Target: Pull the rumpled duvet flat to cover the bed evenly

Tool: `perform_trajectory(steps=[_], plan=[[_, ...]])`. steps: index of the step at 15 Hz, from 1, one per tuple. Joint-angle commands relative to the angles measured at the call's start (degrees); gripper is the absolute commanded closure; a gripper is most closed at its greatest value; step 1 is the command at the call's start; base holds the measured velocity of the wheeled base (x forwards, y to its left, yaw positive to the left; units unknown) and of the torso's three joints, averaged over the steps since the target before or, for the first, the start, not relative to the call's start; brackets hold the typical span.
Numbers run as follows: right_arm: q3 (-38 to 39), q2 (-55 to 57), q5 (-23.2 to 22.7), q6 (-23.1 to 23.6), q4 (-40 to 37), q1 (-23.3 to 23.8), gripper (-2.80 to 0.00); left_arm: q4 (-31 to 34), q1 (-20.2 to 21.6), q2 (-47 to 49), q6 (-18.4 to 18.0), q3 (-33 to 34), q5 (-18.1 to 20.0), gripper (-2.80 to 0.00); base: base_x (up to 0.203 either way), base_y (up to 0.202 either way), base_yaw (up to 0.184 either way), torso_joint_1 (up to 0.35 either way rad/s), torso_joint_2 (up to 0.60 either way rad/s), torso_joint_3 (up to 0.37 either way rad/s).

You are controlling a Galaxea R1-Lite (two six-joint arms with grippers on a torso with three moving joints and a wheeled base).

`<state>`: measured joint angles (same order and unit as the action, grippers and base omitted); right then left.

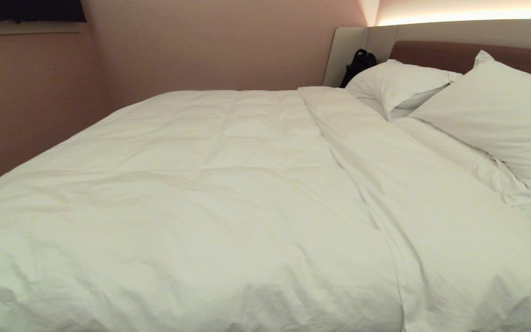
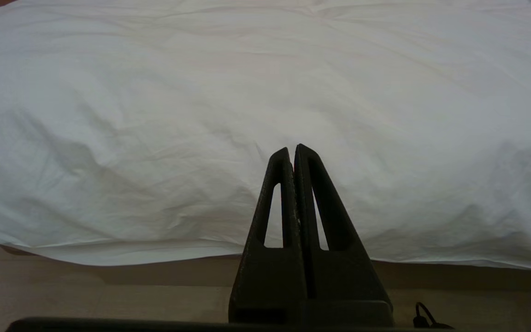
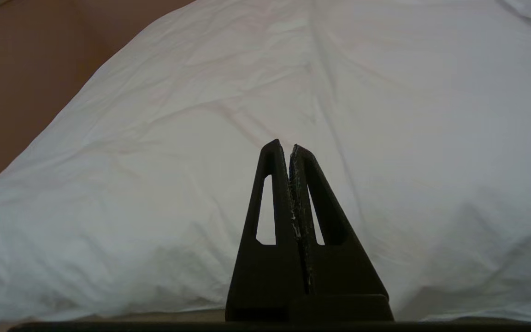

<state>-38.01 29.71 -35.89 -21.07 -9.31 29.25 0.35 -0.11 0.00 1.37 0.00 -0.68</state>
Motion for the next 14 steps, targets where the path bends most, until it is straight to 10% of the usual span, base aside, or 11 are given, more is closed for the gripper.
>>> perform_trajectory(steps=[1,5,14], plan=[[-0.07,0.84,29.51,-2.18,-1.93,0.23,0.0,0.0,0.02,0.0,0.04,0.0,-0.02,0.0,0.0,0.0,0.0,0.0,0.0,0.0],[-1.02,4.02,39.51,-7.46,-8.36,0.23,0.0,0.0,0.02,0.0,0.04,0.0,-0.02,0.0,0.0,0.0,0.0,0.0,0.0,0.0],[-0.4,-2.29,18.77,-2.12,-9.3,-16.61,0.0,0.0,0.02,0.0,0.04,0.0,-0.02,0.0,0.0,0.0,0.0,0.0,0.0,0.0]])
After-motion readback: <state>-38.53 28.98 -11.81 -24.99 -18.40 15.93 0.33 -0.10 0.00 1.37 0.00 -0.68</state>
